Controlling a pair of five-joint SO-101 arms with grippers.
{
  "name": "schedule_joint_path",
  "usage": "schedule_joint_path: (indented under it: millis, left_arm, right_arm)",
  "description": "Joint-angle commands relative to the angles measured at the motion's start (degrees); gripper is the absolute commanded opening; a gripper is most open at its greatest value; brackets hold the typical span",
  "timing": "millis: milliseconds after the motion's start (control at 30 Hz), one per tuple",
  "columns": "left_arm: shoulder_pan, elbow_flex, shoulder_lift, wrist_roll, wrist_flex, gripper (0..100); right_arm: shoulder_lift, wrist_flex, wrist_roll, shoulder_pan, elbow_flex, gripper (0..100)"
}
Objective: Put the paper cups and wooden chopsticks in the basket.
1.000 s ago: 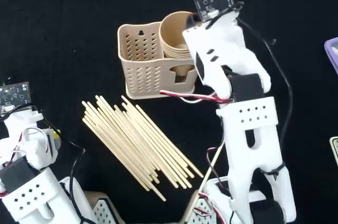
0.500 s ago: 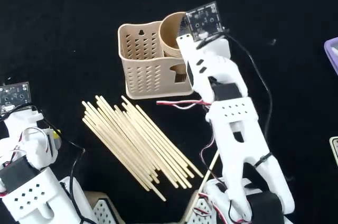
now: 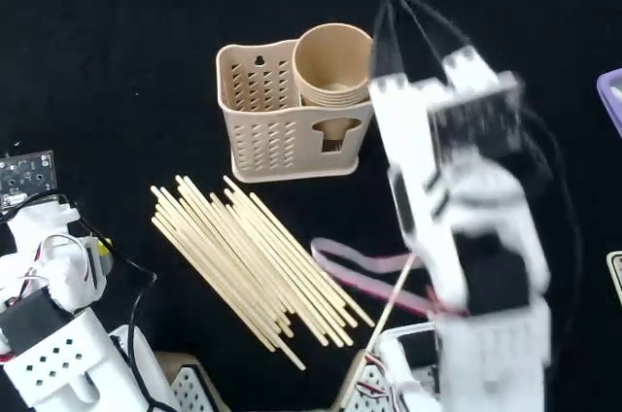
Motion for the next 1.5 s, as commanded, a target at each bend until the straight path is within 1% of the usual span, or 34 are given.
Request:
schedule_joint_path:
  millis: [0,33,67,133,200,300,367,433,500,600,667,767,967,1000,1100,1200,1300,1400,1467]
  left_arm:
    - [0.66,-1.27,-0.53,-0.53,0.35,25]
    - [0.66,-1.27,-0.53,-0.53,0.26,25]
    - [0.66,-1.27,-0.53,-0.53,0.18,25]
    - [2.59,-0.75,-0.09,-0.44,-0.09,25]
    - [6.02,0.40,0.00,-0.18,-0.09,25]
    - [10.33,1.98,0.00,1.67,-0.35,25]
    - [10.59,3.03,0.00,2.73,-2.02,25]
    - [10.68,3.74,0.00,2.99,-2.81,25]
    - [10.68,3.82,0.00,2.99,-2.64,25]
    - [10.51,3.47,0.00,2.90,-2.55,25]
    - [10.42,3.38,0.00,2.73,-2.73,25]
    - [8.84,1.63,0.09,2.81,-4.13,25]
    - [8.57,-1.01,0.18,2.81,-3.78,25]
    - [8.40,-1.01,0.18,2.73,-3.78,25]
    - [8.31,-1.01,0.18,2.73,-3.69,25]
    - [8.31,-0.92,0.18,2.81,-3.69,25]
    - [8.40,0.57,0.09,2.73,-3.87,25]
    - [8.40,2.68,0.09,2.73,-3.96,25]
    - [8.57,3.65,0.09,2.81,-3.87,25]
  right_arm:
    - [-8.31,17.23,0.35,-3.78,-0.48,20.8]
    - [-9.80,21.54,0.53,-5.01,0.84,23.6]
    - [-11.03,25.76,0.70,-6.59,2.15,24.1]
    - [-12.62,32.62,0.79,-10.29,5.58,21.4]
    - [-12.88,35.96,0.88,-13.54,10.86,18.7]
    - [-12.79,35.87,0.97,-18.46,21.58,18.0]
    - [-12.79,34.73,0.97,-22.77,28.88,18.0]
    - [-12.79,32.88,0.97,-25.32,35.30,18.1]
    - [-12.79,29.01,0.97,-25.58,40.22,19.9]
    - [-12.79,24.26,0.88,-25.85,46.02,28.6]
    - [-12.79,22.95,0.88,-25.93,47.96,28.0]
    - [-12.79,23.12,0.88,-25.93,48.40,23.7]
    - [-12.26,25.05,0.26,-28.92,48.04,23.7]
    - [-11.21,24.97,-0.79,-28.84,47.16,24.2]
    - [-4.53,25.49,-3.25,-27.60,41.63,27.9]
    - [4.79,27.87,-3.78,-27.16,33.71,28.2]
    - [13.49,28.66,-5.01,-27.52,29.49,27.6]
    - [21.49,25.32,-5.54,-27.43,29.32,26.0]
    - [26.33,20.84,-5.63,-27.43,30.55,25.8]
